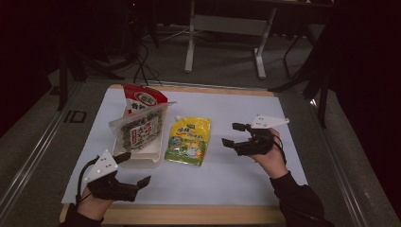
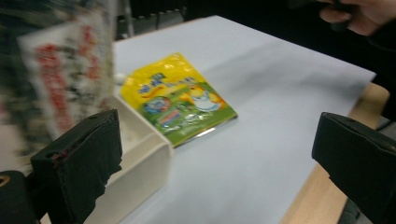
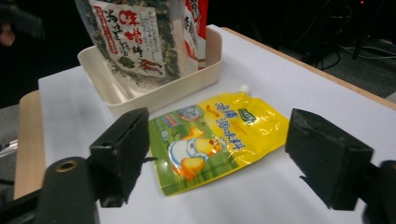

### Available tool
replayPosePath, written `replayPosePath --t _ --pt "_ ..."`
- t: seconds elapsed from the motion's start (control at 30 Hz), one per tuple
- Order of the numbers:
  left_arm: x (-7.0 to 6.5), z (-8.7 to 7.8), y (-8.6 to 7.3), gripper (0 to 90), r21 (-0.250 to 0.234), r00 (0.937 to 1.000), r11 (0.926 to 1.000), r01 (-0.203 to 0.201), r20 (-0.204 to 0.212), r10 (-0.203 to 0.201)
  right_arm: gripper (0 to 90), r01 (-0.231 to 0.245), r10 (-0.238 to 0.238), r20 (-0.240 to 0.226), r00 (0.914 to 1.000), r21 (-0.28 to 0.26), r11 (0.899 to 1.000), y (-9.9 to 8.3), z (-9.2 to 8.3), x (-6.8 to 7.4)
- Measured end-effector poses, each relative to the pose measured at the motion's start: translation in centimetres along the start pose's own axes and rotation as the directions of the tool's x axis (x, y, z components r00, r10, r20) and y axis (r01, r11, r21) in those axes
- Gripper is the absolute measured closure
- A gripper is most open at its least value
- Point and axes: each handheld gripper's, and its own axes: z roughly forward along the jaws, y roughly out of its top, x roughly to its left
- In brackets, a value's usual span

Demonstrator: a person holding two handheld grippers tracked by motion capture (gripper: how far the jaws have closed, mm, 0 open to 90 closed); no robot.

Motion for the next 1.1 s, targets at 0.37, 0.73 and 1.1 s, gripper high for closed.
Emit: replayPosePath --t 0.37,0.73,1.1 --pt "-1.7 3.0 -1.3 2.8 0.009 0.9982 0.9987 -0.05 0.034 0.05 45.8 0.021 -0.021 0.005 0.9998 0.035 0.999 0.6 4.4 -0.6" --pt "-2.2 4.2 -2.5 2.8 0.017 0.9957 0.999 -0.041 0.084 0.04 64.7 0.013 -0.015 0.019 0.9997 0.094 0.995 0.7 9.5 -1.6" --pt "-2.3 4.5 -3.1 2.8 0.019 0.9949 0.9981 -0.058 0.084 0.056 83.2 -0.053 0.048 0.039 0.9981 0.147 0.988 0.6 15.5 -3.7"
